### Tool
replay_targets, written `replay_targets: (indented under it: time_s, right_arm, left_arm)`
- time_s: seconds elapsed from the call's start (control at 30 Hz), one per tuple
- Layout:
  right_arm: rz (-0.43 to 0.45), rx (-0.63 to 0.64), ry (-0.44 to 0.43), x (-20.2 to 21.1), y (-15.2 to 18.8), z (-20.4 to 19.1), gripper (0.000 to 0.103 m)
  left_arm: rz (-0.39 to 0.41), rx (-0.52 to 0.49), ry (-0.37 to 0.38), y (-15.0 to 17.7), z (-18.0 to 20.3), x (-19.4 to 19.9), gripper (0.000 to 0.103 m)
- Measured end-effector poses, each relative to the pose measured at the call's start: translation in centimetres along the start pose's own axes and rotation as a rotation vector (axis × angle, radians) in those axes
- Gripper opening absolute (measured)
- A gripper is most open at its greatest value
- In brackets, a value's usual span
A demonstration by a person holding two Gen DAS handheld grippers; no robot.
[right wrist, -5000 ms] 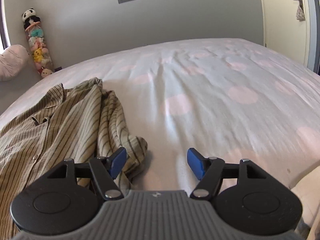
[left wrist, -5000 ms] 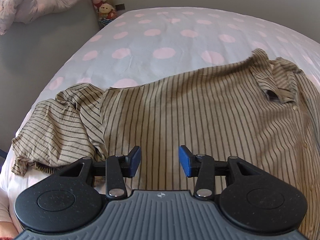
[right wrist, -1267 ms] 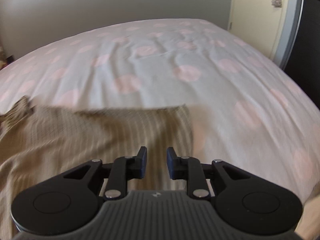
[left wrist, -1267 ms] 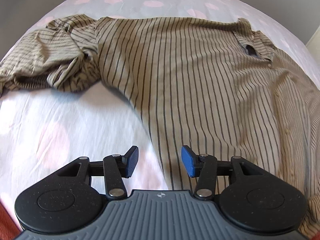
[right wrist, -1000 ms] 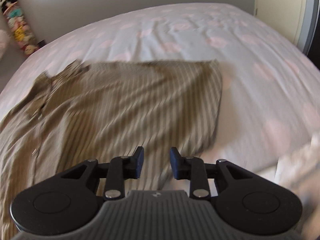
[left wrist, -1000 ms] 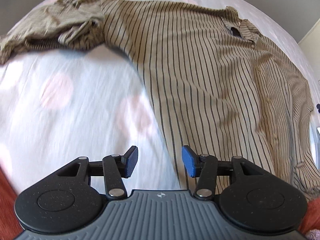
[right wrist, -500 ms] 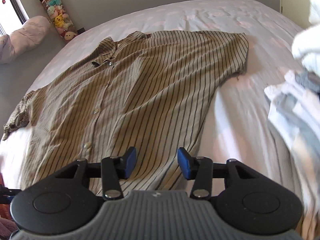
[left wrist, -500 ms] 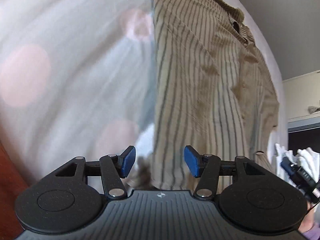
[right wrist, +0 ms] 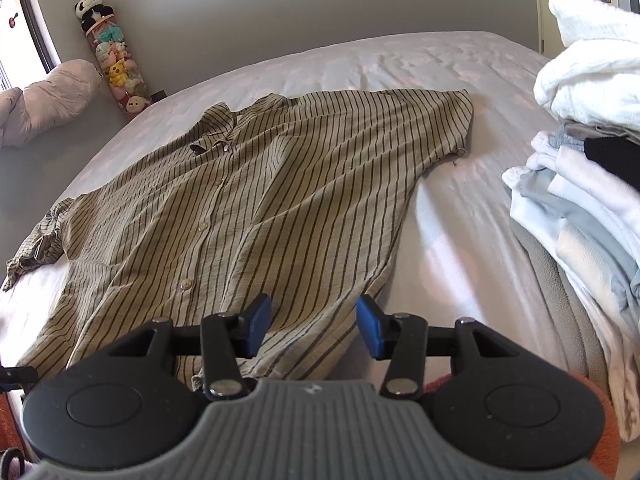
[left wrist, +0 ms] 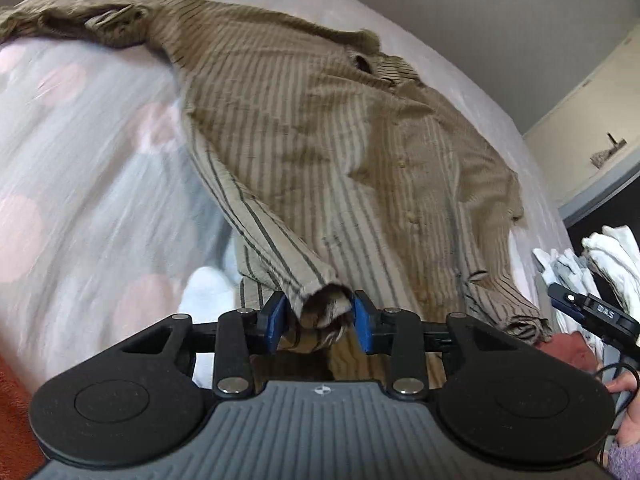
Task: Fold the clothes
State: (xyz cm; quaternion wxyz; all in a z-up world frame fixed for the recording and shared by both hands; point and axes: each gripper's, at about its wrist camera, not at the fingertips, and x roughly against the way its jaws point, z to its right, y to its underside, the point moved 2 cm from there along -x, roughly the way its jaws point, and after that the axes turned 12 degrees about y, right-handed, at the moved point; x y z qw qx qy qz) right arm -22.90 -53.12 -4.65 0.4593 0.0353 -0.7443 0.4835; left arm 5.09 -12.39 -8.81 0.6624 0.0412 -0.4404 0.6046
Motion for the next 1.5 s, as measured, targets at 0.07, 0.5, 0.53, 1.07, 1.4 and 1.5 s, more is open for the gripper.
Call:
replay_targets:
  time_s: [0.07, 0.5, 0.53, 1.07, 1.4, 1.5]
  right_arm:
    - [-0.004, -0.003, -0.013, -0.2, 0.1, 0.1, 0.051]
    - [-0.035, -0.053, -0.061, -1.3, 0.3, 0.5, 0.051]
    - [-0.034, -0.052, -0.062, -1.3, 0.3, 0.5, 0.051]
    - [-0.031, -0.038, -0.065, -1.4, 0.3, 0.3, 0.051]
    - [-0.022, -0.062, -0.079, -1.4, 0.3, 0.5, 0.051]
    - [-0.029, -0.133, -0.093, -1.3, -0.1, 1.5, 0.051]
  left_arm:
    - [-0.030, -0.036, 0.046, 0.4, 1.0, -1.4, 0.032]
    - [-0.064, -0.042, 0.050, 1.7, 0.8, -2.3, 0.035]
    - [-0.048, -0.041, 0.038, 1.6, 0.7, -2.0, 0.036]
    - [0.071, 0.190, 0.030, -1.5, -1.6, 0.9, 0.048]
    - [0.025, 0.357, 0.060, -2.5, -4.7, -1.0, 0.014]
    - [0.035, 0.339, 0.066, -2.7, -4.8, -0.5, 0.006]
